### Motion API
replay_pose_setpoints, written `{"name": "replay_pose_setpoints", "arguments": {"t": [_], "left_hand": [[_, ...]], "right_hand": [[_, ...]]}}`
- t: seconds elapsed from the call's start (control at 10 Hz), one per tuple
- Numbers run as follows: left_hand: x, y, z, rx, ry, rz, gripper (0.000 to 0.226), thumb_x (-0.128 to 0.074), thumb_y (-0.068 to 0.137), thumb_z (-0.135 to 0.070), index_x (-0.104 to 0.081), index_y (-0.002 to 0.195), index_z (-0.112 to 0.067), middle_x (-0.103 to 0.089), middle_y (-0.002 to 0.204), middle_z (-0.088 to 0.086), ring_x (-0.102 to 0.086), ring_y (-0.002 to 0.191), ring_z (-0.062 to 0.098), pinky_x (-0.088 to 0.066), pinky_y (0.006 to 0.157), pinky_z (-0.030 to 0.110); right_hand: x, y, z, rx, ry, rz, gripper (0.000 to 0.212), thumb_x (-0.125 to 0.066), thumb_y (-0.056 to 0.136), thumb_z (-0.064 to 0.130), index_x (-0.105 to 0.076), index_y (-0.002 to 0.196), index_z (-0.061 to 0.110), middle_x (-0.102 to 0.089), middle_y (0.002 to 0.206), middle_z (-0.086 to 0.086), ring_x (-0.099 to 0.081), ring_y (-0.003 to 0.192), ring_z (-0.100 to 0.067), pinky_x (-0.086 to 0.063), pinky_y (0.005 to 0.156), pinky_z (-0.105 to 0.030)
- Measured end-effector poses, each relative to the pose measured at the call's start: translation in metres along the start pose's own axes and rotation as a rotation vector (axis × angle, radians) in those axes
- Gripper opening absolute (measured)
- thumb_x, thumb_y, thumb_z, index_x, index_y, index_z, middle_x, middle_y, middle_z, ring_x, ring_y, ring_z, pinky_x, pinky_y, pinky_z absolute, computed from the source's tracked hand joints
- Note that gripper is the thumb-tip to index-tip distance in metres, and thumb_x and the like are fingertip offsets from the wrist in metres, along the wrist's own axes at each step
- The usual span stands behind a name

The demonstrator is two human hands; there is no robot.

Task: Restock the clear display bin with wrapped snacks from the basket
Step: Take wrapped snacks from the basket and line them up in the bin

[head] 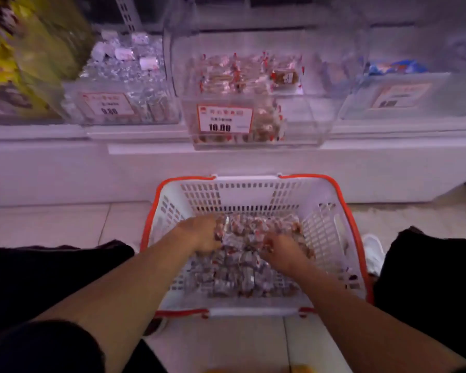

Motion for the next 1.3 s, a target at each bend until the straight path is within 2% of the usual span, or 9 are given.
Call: {"name": "replay_pose_setpoints", "arguments": {"t": [0.1,0.2,0.3,0.4,0.6,0.7,0.8,1.0,1.3], "left_hand": [[-0.078,0.008,0.018,0.307,-0.360,0.183,0.068,-0.063,0.092,-0.047,-0.047,0.143,-0.005,-0.051,0.144,0.018,-0.055,0.123,0.034,-0.047,0.101,0.037],[-0.132,0.018,0.010,0.418,-0.721,0.283,0.084,-0.070,0.092,-0.036,-0.026,0.153,0.001,-0.042,0.151,0.018,-0.053,0.122,0.028,-0.052,0.082,0.023],[-0.165,0.035,-0.006,0.426,-0.887,0.282,0.042,-0.074,0.089,-0.028,-0.061,0.123,-0.005,-0.063,0.114,0.014,-0.061,0.109,0.028,-0.056,0.091,0.035],[-0.177,0.050,-0.011,0.519,-1.022,0.215,0.049,-0.075,0.084,-0.046,-0.071,0.114,-0.006,-0.072,0.110,0.012,-0.068,0.088,0.023,-0.058,0.073,0.030],[-0.181,0.069,-0.021,0.695,-1.257,0.275,0.048,-0.068,0.091,-0.035,-0.054,0.125,-0.003,-0.060,0.132,0.019,-0.063,0.101,0.033,-0.053,0.086,0.040],[-0.187,0.067,-0.019,0.603,-0.789,0.219,0.072,-0.083,0.073,-0.027,-0.047,0.133,-0.007,-0.060,0.127,0.016,-0.061,0.112,0.034,-0.050,0.089,0.040],[-0.187,0.073,-0.020,0.527,-0.774,0.231,0.055,-0.080,0.079,-0.024,-0.058,0.125,-0.003,-0.064,0.121,0.016,-0.063,0.112,0.033,-0.052,0.095,0.040],[-0.184,0.064,-0.018,0.477,-0.817,0.312,0.035,-0.070,0.090,-0.008,-0.062,0.122,0.003,-0.066,0.119,0.021,-0.065,0.107,0.035,-0.055,0.092,0.043],[-0.147,0.035,-0.014,0.523,-1.274,0.238,0.027,-0.059,0.097,-0.010,-0.054,0.124,-0.009,-0.064,0.116,0.015,-0.069,0.093,0.028,-0.062,0.077,0.045]], "right_hand": [[-0.054,-0.008,-0.046,-0.200,0.086,0.356,0.048,-0.074,0.086,0.027,-0.060,0.129,0.011,-0.064,0.127,-0.012,-0.057,0.123,-0.026,-0.042,0.096,-0.026],[-0.067,-0.003,-0.058,-0.426,0.373,0.336,0.071,-0.086,0.070,0.023,-0.052,0.132,0.013,-0.063,0.124,-0.013,-0.064,0.110,-0.029,-0.052,0.086,-0.029],[-0.072,0.019,-0.048,-0.518,0.572,0.326,0.065,-0.087,0.071,0.026,-0.053,0.124,0.011,-0.065,0.120,-0.007,-0.066,0.084,-0.018,-0.059,0.065,-0.023],[-0.089,0.035,-0.035,-0.511,0.560,0.228,0.088,-0.089,0.070,0.027,-0.038,0.137,0.006,-0.059,0.120,-0.006,-0.060,0.089,-0.013,-0.047,0.059,-0.009],[-0.112,0.052,-0.037,-0.550,0.391,0.071,0.044,-0.079,0.077,0.044,-0.065,0.101,0.010,-0.069,0.097,-0.010,-0.065,0.091,-0.027,-0.050,0.074,-0.029],[-0.107,0.058,-0.039,-0.538,0.444,0.109,0.024,-0.083,0.079,0.025,-0.064,0.074,0.011,-0.064,0.063,0.001,-0.063,0.063,-0.016,-0.049,0.056,-0.021],[-0.097,0.058,-0.049,-0.562,0.545,0.241,0.027,-0.079,0.080,0.001,-0.060,0.061,0.010,-0.061,0.053,0.000,-0.060,0.046,-0.010,-0.052,0.044,-0.023],[-0.063,0.045,-0.074,-0.559,0.407,0.324,0.016,-0.078,0.076,0.006,-0.066,0.074,0.016,-0.069,0.078,-0.008,-0.069,0.072,-0.021,-0.062,0.076,-0.041],[-0.022,0.021,-0.052,-0.531,0.449,0.288,0.025,-0.063,0.087,-0.011,-0.060,0.093,0.013,-0.064,0.099,-0.019,-0.063,0.066,-0.025,-0.054,0.045,-0.030]]}}
Point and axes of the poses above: each hand's wrist, its own y-axis towards the middle knuckle, its own x-axis out of the back of the hand, z = x × y, the point moved 2 cm from there along y, towards the middle knuckle
